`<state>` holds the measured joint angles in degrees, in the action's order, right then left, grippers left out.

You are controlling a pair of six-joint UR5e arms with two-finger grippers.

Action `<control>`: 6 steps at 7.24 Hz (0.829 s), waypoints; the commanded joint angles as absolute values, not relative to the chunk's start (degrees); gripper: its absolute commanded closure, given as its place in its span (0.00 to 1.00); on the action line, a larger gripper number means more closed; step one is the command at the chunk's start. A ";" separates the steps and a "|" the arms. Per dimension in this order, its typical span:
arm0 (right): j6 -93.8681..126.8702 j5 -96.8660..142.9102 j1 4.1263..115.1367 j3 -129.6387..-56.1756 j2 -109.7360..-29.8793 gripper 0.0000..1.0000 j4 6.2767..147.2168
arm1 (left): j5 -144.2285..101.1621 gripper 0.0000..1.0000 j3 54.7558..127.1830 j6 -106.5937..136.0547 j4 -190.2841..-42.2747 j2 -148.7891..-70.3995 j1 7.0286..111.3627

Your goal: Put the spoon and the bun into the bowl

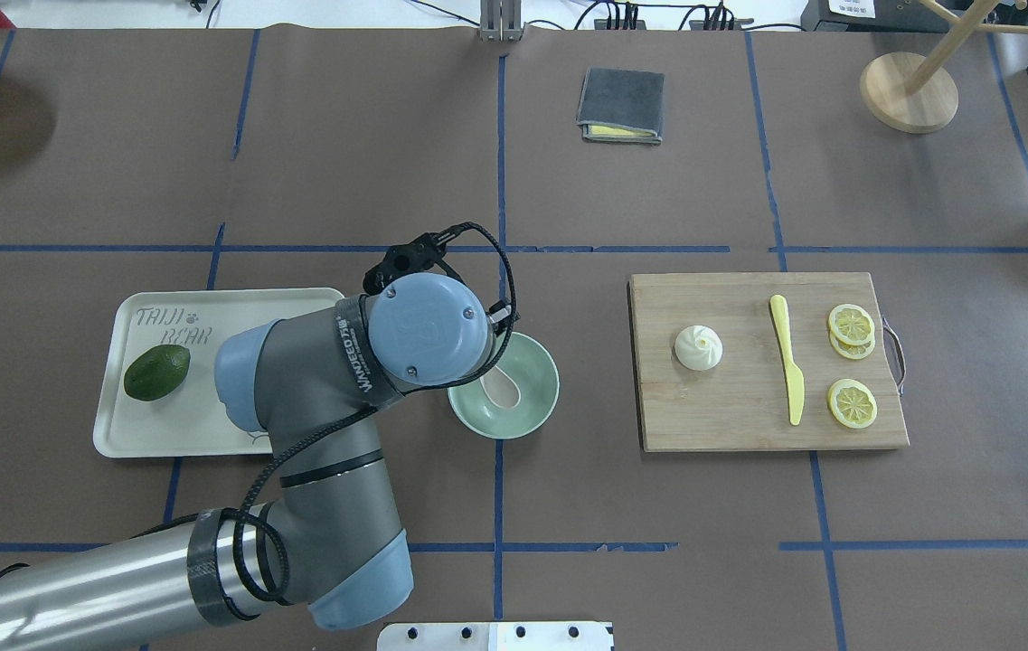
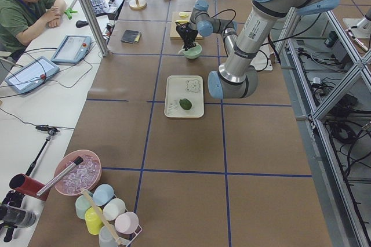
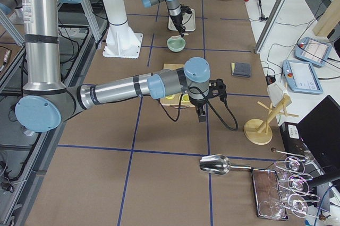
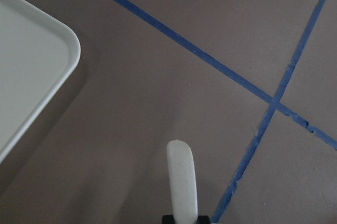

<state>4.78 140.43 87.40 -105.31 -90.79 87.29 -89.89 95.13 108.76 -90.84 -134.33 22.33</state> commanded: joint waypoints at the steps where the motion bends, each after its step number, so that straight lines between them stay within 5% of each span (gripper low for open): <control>1: 4.75 140.45 87.36 -105.29 -90.79 0.00 87.28 | -89.39 0.35 94.48 106.64 -90.88 -135.00 21.09; 2: 4.75 140.36 87.36 -105.21 -90.79 0.00 87.28 | -89.56 0.00 95.00 101.65 -90.79 -134.65 21.09; 4: 4.57 140.36 87.36 -105.82 -90.79 0.00 87.10 | -89.73 0.00 98.76 95.23 -90.62 -132.38 21.36; 6: 4.66 140.54 87.36 -108.62 -90.79 0.00 87.01 | -90.70 0.00 110.34 78.76 -90.62 -124.92 23.71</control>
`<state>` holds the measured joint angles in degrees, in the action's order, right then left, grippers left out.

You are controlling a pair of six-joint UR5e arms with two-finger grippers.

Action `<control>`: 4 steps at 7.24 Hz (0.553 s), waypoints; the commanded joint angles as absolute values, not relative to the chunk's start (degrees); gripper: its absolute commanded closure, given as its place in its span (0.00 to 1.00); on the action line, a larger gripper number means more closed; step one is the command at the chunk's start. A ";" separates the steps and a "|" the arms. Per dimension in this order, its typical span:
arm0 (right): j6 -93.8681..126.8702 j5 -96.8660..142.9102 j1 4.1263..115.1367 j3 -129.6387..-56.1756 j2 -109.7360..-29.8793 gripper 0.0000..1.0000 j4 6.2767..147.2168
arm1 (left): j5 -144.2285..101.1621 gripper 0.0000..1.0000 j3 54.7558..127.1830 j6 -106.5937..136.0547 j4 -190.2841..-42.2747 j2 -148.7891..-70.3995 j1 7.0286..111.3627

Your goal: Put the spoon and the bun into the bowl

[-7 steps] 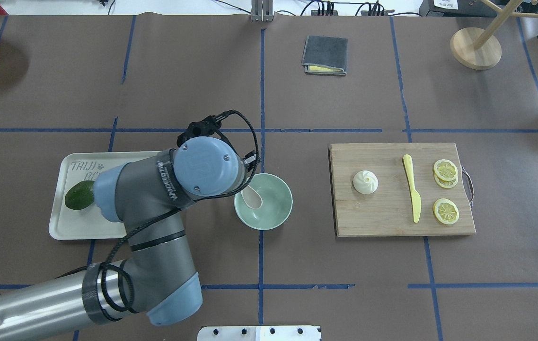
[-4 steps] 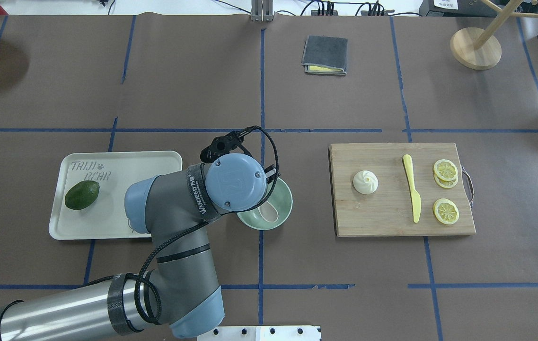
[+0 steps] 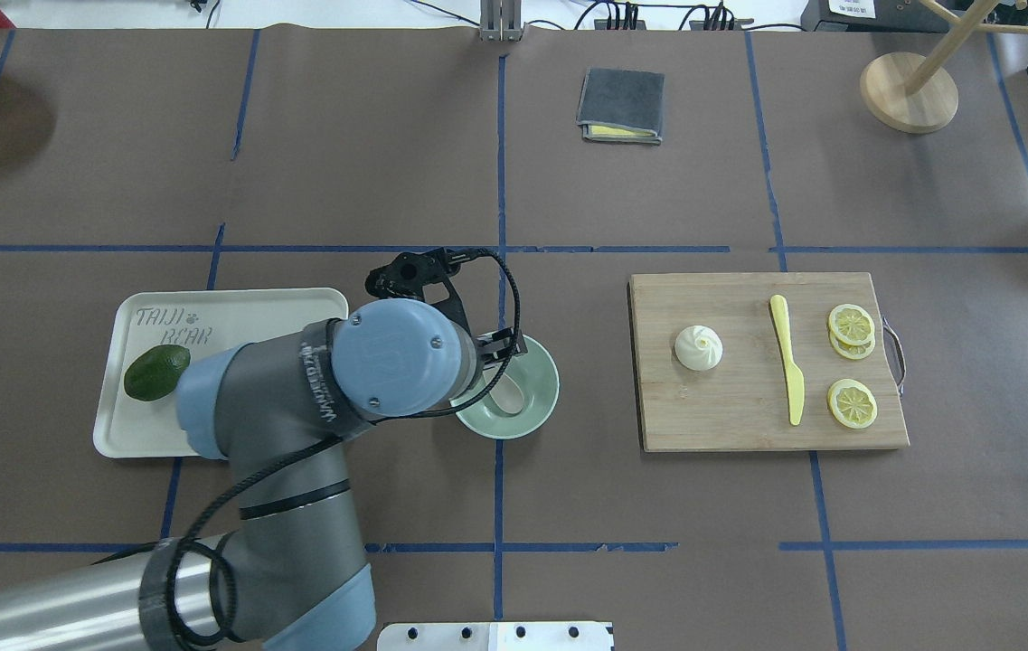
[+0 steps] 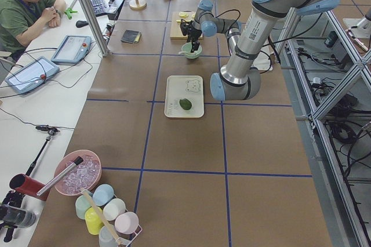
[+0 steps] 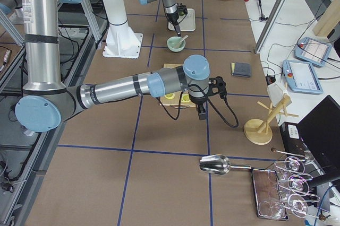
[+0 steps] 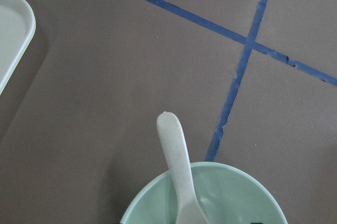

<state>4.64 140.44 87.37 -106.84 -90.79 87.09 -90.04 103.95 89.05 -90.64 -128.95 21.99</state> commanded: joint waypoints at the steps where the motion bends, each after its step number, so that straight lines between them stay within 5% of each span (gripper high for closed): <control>1: 4.66 140.54 86.67 -110.29 -90.70 0.00 87.01 | -95.49 0.00 112.39 70.22 -90.62 -123.41 28.17; 4: 10.23 139.67 80.55 -116.44 -89.75 0.00 87.19 | -112.27 0.00 115.49 37.20 -90.62 -113.32 48.79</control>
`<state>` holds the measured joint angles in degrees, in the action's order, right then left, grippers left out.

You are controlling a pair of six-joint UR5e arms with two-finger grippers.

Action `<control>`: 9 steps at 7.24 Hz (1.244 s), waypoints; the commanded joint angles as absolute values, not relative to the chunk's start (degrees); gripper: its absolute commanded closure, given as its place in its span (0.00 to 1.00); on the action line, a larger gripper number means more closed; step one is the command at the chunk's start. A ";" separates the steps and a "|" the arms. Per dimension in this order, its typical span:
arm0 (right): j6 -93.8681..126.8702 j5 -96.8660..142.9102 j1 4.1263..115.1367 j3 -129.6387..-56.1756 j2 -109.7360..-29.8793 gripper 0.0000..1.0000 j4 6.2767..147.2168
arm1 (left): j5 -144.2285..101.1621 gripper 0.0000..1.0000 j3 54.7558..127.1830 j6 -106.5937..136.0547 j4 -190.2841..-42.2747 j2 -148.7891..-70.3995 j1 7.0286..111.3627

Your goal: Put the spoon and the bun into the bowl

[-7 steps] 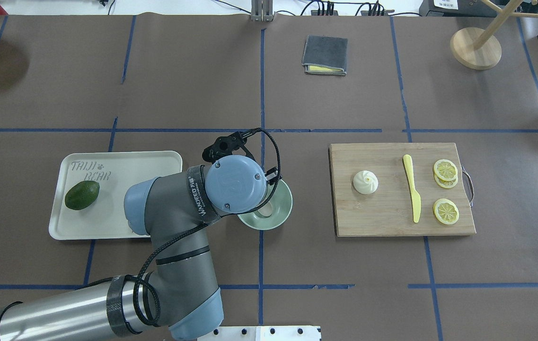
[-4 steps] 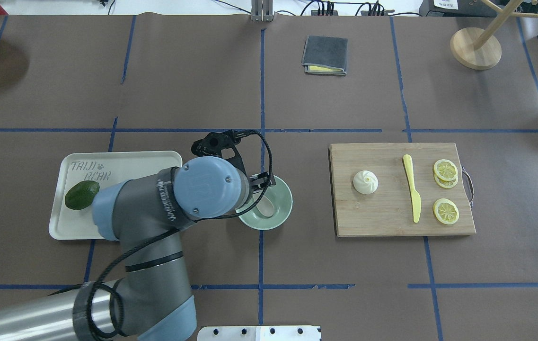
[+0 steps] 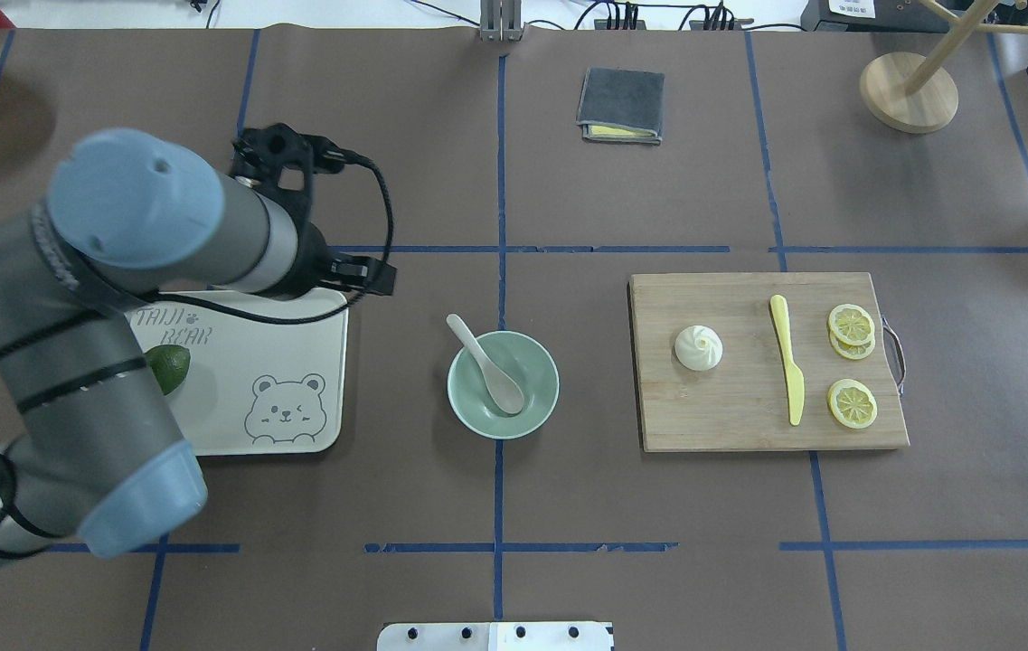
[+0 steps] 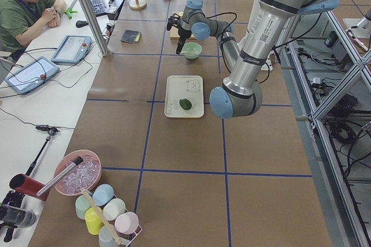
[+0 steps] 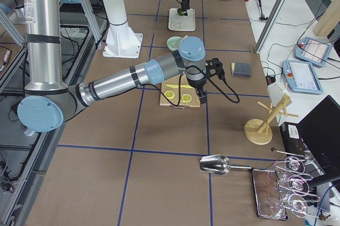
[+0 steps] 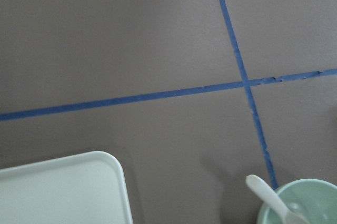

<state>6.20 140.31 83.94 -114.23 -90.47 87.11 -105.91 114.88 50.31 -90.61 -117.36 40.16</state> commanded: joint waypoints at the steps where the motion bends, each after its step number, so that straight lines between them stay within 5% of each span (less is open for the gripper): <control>1: 14.98 137.13 76.42 -116.80 -86.87 0.00 87.36 | -118.07 0.00 114.97 27.52 -90.79 -108.77 54.87; 5: 30.81 125.78 60.93 -116.37 -77.55 0.00 89.11 | -126.29 0.00 109.28 0.84 -90.53 -89.77 79.66; 9: 45.48 113.59 43.65 -116.11 -70.05 0.00 94.40 | -128.32 0.00 102.13 -6.33 -83.98 -88.76 88.59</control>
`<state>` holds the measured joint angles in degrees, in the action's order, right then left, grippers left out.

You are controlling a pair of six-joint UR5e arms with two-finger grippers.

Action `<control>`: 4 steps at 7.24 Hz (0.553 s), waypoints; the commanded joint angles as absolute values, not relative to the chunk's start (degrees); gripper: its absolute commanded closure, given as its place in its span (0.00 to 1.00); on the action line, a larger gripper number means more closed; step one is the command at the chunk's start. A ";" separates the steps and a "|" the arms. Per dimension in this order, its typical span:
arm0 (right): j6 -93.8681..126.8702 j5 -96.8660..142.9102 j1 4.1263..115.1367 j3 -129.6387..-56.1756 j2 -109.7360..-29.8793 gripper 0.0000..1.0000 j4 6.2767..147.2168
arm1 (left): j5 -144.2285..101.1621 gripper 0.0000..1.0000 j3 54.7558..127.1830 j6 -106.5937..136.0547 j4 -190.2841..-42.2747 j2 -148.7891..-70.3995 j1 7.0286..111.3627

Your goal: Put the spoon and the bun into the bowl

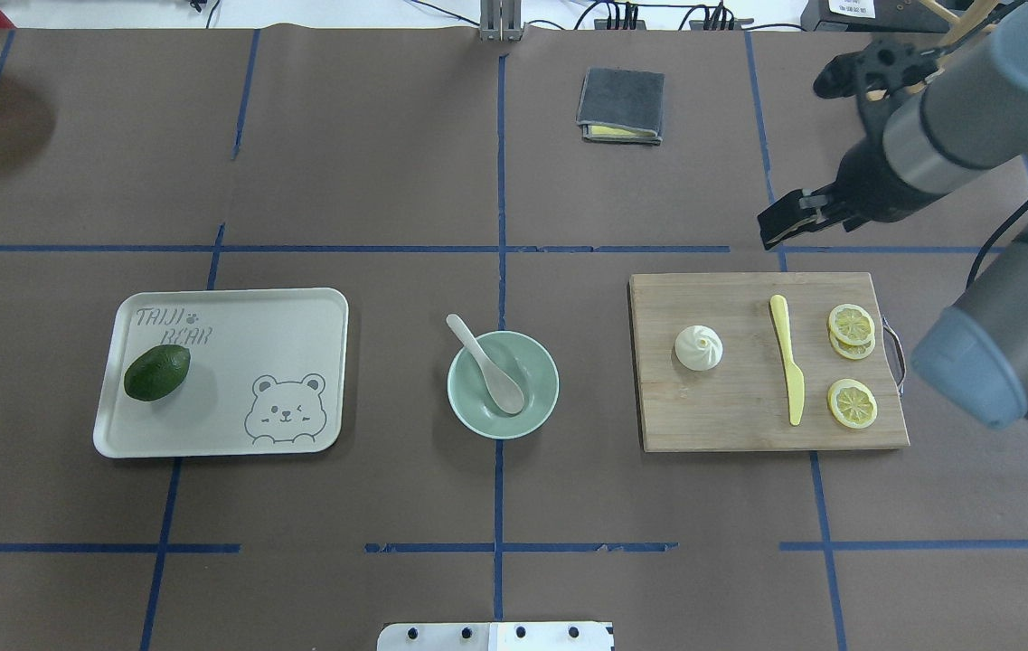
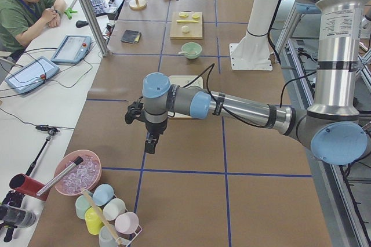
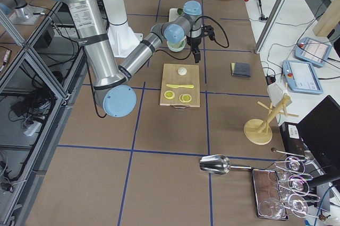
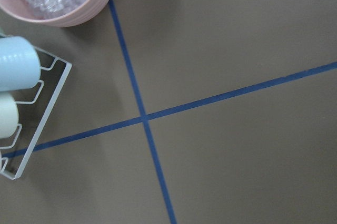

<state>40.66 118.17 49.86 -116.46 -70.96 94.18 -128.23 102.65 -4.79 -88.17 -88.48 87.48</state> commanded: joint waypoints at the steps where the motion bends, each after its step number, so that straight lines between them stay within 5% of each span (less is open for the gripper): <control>1: 46.83 105.38 37.68 -114.62 -69.96 0.00 93.61 | -128.32 0.00 102.65 -6.33 -83.67 -88.51 88.68; 4: 49.57 102.74 33.84 -105.50 -70.84 0.00 79.67 | -128.76 0.00 102.04 -6.94 -83.50 -88.25 88.77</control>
